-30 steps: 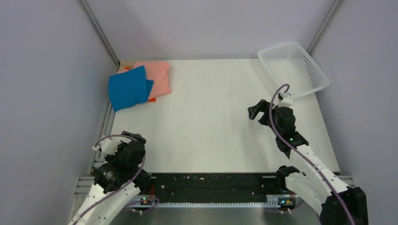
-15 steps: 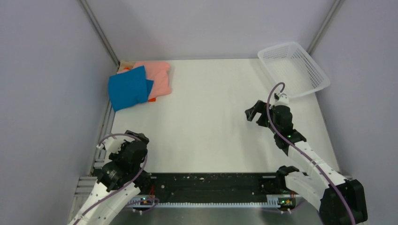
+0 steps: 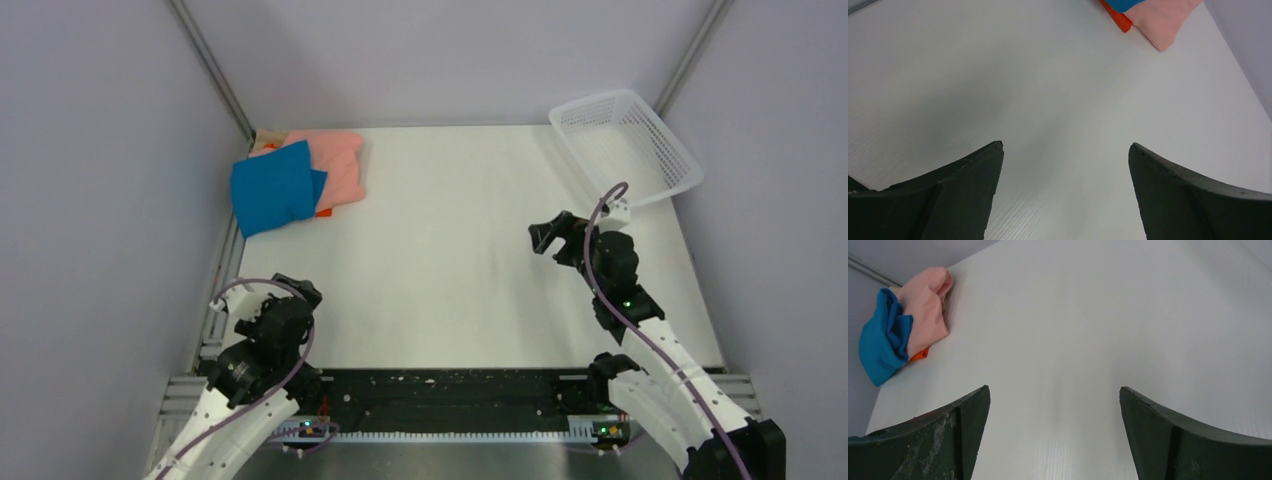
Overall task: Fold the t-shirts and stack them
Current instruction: Reset both arms
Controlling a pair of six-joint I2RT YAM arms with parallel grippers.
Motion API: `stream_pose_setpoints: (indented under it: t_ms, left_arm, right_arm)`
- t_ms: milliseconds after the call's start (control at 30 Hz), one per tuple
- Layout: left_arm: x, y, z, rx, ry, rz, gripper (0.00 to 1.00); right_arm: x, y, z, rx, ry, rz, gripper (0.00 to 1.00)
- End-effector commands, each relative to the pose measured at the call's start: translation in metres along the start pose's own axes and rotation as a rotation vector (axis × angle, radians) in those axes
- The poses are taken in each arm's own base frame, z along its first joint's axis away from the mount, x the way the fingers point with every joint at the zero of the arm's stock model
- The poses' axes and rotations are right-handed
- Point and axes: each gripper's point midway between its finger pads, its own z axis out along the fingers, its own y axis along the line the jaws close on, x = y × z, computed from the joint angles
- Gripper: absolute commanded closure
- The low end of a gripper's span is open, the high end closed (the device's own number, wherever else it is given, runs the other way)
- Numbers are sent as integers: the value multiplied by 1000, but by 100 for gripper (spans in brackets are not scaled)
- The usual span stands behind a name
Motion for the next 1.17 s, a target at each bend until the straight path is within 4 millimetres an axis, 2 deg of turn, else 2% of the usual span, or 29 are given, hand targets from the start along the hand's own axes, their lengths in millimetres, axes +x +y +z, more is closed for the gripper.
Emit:
stream_pose_setpoints:
  t_ms: [0, 400, 700, 1133]
  left_arm:
    - [2, -37, -2, 121, 36, 32, 1]
    - [11, -44, 4, 95, 70, 121, 1]
    - [2, -54, 1, 132, 45, 121, 1]
    - [-5, -54, -4, 149, 35, 114, 1]
  right_arm:
    - [-23, 9, -4, -32, -115, 5, 1]
    - [-26, 4, -11, -13, -135, -6, 1]
    - [-26, 5, -10, -23, -135, -13, 1]
    - [-32, 3, -15, -4, -152, -10, 1]
